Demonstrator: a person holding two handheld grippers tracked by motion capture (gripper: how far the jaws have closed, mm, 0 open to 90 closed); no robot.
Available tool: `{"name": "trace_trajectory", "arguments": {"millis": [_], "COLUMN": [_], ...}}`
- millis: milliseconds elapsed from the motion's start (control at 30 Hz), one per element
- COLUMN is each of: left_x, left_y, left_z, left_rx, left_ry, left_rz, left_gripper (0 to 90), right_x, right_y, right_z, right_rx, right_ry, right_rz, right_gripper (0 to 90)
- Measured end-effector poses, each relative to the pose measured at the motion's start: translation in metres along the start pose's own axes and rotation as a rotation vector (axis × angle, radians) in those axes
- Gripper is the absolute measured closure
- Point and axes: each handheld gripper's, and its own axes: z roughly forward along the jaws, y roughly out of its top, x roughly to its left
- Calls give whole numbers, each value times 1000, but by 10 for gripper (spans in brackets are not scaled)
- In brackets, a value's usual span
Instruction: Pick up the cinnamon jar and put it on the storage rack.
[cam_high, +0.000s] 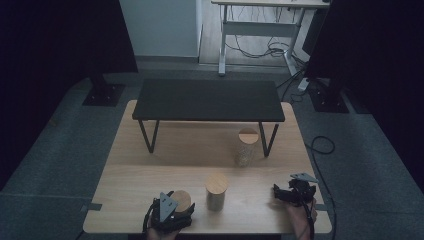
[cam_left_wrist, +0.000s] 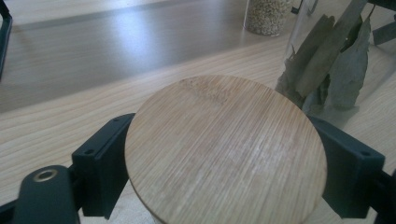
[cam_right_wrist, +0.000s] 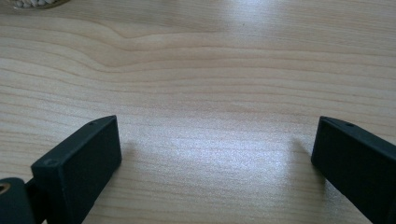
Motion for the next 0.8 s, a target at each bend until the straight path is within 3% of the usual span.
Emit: {"name": "trace_trajectory", "arguments": {"millis": [267,800], "left_x": [1,4], "left_y": [-2,1], "left_z": [-2,-1], "left_rx": [6,15], "left_ry": [-3,-25], "left_rz": [-1,16], "left_gripper": [236,246], "right_x": [0,0], "right_y": [0,0], "right_z": [0,0], "right_rx": [0,0], "right_ry": [0,0], "right_rz": [0,0], "right_gripper": [9,9]}}
